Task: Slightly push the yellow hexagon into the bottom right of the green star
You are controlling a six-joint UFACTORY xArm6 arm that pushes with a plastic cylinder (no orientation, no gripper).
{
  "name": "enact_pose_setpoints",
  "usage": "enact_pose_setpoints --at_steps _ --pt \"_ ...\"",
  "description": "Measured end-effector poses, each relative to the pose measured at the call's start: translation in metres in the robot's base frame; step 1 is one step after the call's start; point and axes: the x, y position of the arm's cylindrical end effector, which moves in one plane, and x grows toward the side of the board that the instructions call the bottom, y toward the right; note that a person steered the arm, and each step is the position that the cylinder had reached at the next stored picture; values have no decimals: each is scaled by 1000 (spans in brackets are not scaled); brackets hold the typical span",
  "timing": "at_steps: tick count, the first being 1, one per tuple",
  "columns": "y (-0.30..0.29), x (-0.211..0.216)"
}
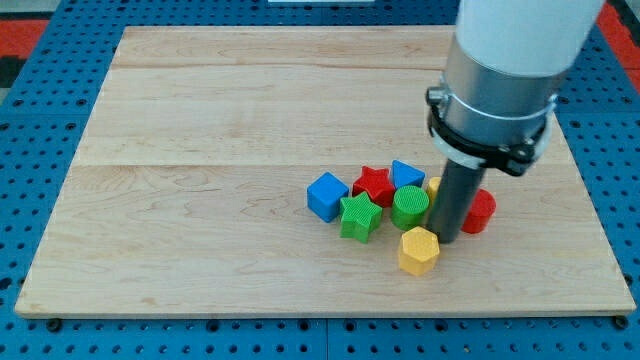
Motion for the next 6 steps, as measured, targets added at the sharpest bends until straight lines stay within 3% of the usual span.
enact_pose_setpoints --at_steps 1,2,3,4,5,6 --pt "19 13" --pt "30 66" --pt "0 58" --pt "-87 26" --pt "-132 22" --pt "-132 23"
